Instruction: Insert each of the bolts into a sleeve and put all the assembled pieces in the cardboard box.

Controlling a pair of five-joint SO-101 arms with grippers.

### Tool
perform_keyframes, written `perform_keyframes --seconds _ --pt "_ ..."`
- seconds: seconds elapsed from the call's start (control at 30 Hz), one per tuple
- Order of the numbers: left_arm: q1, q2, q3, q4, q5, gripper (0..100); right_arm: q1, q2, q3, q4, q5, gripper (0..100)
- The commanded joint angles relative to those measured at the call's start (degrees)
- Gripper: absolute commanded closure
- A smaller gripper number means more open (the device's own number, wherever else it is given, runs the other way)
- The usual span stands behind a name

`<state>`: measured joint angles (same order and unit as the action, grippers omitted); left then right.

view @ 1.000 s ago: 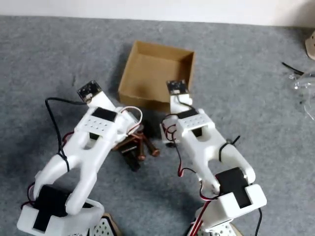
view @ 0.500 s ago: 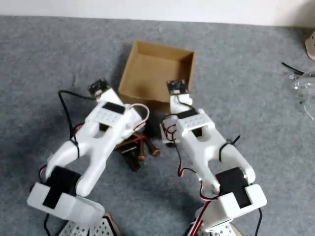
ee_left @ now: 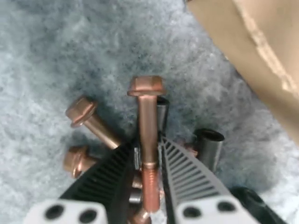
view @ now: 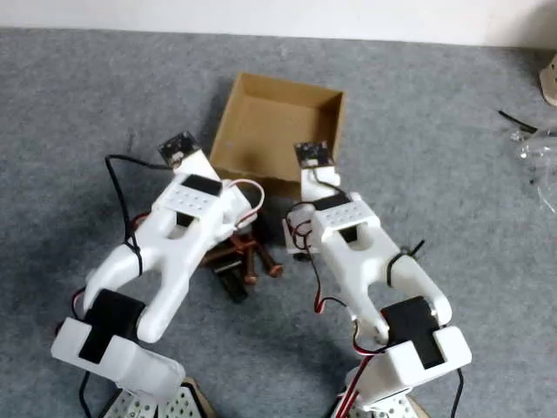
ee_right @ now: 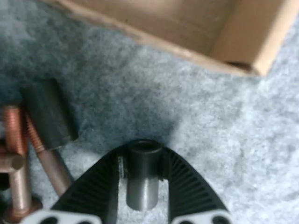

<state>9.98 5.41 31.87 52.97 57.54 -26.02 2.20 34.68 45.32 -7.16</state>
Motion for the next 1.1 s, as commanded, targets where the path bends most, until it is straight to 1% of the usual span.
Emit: perform_keyframes --seconds 0.0,0.13,0.3,0.37,0.47,0.53,0.63,0.73,0.83,0.9,1.03,1.07 --pt "-1.45 1.45 -0.92 2.37 -2.81 99 0.04 -2.68 -1.01 -1.63 -0.09 99.5" --pt "-1.54 1.45 -4.0 6.77 -2.81 100 -0.04 -2.68 -1.01 -1.63 -0.09 99.5" --pt "-1.19 -1.36 -9.8 15.38 -2.81 100 -0.13 -2.68 -1.01 -1.63 -0.09 99.5" --pt "-1.19 -3.91 -9.89 16.79 -2.9 100 -0.13 -2.68 -1.01 -1.63 -0.09 99.5" --pt "-1.19 -6.9 -7.87 16.79 -2.99 100 -0.13 -2.68 -1.01 -1.63 -0.09 99.5" --pt "-1.27 -9.01 -6.73 16.79 -5.45 100 -0.13 -2.68 -1.01 -1.63 -0.09 99.5" --pt "-1.71 -10.95 -6.29 16.79 -11.78 100 -0.13 -2.68 -1.01 -1.63 -0.09 99.5" --pt "-1.71 -11.03 -6.2 16.79 -18.81 100 -0.13 -2.68 -1.01 -1.63 -0.09 99.5" --pt "-1.71 -10.33 -6.37 16.79 -23.82 100 -0.13 -2.68 -1.01 -1.63 -0.09 99.5" --pt "-1.71 -10.15 -6.2 16.79 -25.32 100 -0.13 -2.68 -1.01 -1.63 -0.09 99.5" --pt "-1.71 -10.33 -6.64 16.53 -25.58 100 -0.22 -2.68 -1.01 -1.71 -0.09 99.5" --pt "-1.71 -10.59 -6.55 15.3 -25.58 100 -0.22 -2.68 -1.01 -1.71 -0.09 99.5"
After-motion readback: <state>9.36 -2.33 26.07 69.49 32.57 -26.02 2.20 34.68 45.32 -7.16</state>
